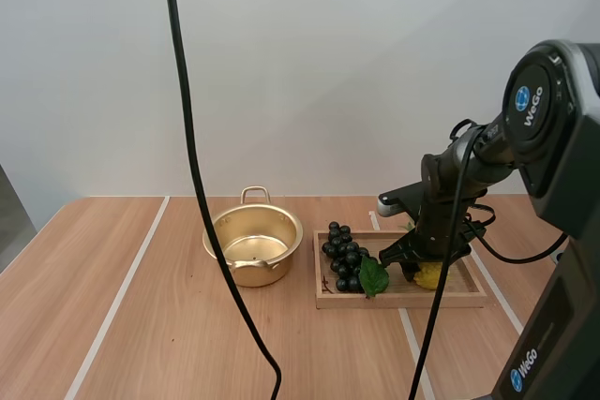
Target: Open the pot, put the pineapple inside, and close it
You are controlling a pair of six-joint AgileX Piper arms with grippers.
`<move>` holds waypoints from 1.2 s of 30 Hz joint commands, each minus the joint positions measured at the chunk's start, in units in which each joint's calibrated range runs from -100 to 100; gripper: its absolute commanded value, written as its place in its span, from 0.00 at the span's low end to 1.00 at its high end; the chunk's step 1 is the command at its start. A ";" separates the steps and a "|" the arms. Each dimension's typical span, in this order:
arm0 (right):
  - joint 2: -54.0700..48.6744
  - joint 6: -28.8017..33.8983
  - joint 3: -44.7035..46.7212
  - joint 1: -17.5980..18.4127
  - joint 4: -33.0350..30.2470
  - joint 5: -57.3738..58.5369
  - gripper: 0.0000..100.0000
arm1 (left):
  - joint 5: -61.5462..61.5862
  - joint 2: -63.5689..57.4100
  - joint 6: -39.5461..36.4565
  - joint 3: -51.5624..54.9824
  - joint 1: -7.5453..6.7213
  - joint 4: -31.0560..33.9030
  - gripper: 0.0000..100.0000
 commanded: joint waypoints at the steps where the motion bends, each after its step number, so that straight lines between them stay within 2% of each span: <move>1: 0.46 0.35 0.20 -0.22 -0.70 1.46 0.00 | 1.36 -0.02 -0.54 -1.36 0.05 -1.33 0.00; 9: -1.23 0.35 -3.69 -0.22 -2.17 1.98 0.00 | 1.54 -0.15 -0.44 -1.62 0.05 -1.08 0.00; 16: -8.82 -0.33 -17.87 -0.14 0.13 8.83 0.00 | 3.44 -0.15 -0.44 -1.83 0.05 -1.01 0.00; 22: -14.24 -6.32 -30.61 -0.14 8.22 17.08 0.00 | 3.63 -0.15 -0.44 -6.51 0.05 -1.01 0.00; 29: -16.21 -15.31 -40.32 0.53 24.03 26.45 0.00 | 5.06 -0.15 -0.35 -11.70 0.05 -0.98 0.00; 36: -16.10 -16.42 -44.26 5.73 25.05 31.54 0.00 | 8.59 -0.15 -0.35 -15.18 0.05 -0.98 0.00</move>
